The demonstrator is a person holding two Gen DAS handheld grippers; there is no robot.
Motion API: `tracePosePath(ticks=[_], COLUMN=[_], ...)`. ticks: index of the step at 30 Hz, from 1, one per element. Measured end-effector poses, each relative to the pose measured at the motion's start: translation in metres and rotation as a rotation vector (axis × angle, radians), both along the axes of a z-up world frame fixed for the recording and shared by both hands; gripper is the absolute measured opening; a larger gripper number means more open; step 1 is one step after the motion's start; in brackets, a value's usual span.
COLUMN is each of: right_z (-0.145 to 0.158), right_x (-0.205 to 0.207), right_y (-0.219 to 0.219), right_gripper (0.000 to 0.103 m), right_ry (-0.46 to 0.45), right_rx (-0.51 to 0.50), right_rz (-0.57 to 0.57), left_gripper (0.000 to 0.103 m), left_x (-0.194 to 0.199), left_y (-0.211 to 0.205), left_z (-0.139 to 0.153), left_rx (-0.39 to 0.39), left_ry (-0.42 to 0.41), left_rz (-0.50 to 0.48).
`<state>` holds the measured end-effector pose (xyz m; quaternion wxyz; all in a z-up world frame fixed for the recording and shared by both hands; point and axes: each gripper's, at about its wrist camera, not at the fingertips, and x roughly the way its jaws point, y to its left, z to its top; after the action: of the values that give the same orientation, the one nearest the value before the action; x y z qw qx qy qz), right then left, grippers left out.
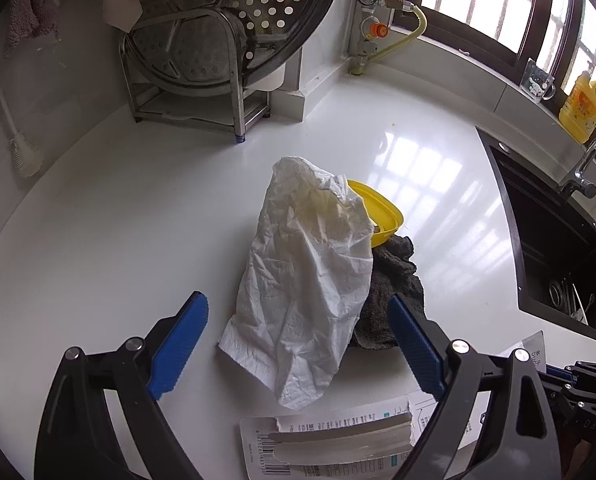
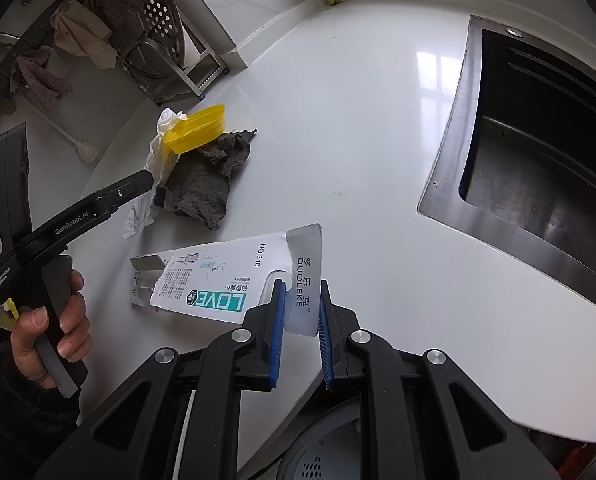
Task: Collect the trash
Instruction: 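Grasp the LOVE card package with right tool while left tool grasps the white paper, then carry the white paper in left tool and card package in right tool over the bin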
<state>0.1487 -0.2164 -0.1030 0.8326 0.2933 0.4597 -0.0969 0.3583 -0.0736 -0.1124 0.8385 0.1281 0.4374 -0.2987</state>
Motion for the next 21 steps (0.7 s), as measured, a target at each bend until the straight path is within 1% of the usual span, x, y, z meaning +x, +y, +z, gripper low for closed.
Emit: tracePosePath(ticks=[3,5,8,10,11,13,14,16,17,19,21], right_z=[0.000,0.000,-0.001,-0.001,-0.001,-0.001,-0.001,-0.001,-0.001,-0.001,0.000], right_x=[0.000,-0.001,-0.001,-0.002,-0.002,-0.002,-0.002,-0.002,-0.003,-0.003,-0.003], right_y=[0.001,0.002,0.002,0.002,0.002,0.002,0.002,0.002,0.002,0.002,0.002], right_gripper=[0.015,0.015,0.015,0.015,0.015,0.015,0.015,0.015,0.015,0.015,0.015], right_ry=[-0.003,-0.004,-0.006,-0.005,-0.005,-0.006,-0.006,-0.007,-0.007,-0.007,-0.009], right_rx=[0.004,0.007,0.011,0.013,0.014,0.015,0.015,0.015,0.014,0.013,0.013], right_rz=[0.001,0.001,0.000,-0.001,-0.002,-0.002,-0.002,-0.002,-0.002,-0.002,-0.002], left_gripper=[0.089,0.089,0.083,0.071,0.069,0.057,0.053,0.037,0.032,0.018,0.011], left_x=[0.007,0.010,0.013,0.014,0.014,0.013,0.014,0.014,0.015,0.015,0.015], left_y=[-0.004,-0.004,-0.002,-0.002,-0.002,-0.001,-0.001,0.000,0.001,0.002,0.005], left_z=[-0.008,-0.009,-0.005,-0.003,-0.003,-0.002,-0.002,-0.002,-0.002,0.000,0.002], left_rx=[0.027,0.028,0.016,0.021,0.020,0.019,0.018,0.013,0.010,0.005,0.002], left_ry=[-0.001,-0.002,-0.007,-0.012,-0.009,-0.001,0.005,0.020,0.026,0.031,0.032], left_rz=[0.017,0.026,0.036,0.035,0.031,0.027,0.026,0.025,0.026,0.030,0.034])
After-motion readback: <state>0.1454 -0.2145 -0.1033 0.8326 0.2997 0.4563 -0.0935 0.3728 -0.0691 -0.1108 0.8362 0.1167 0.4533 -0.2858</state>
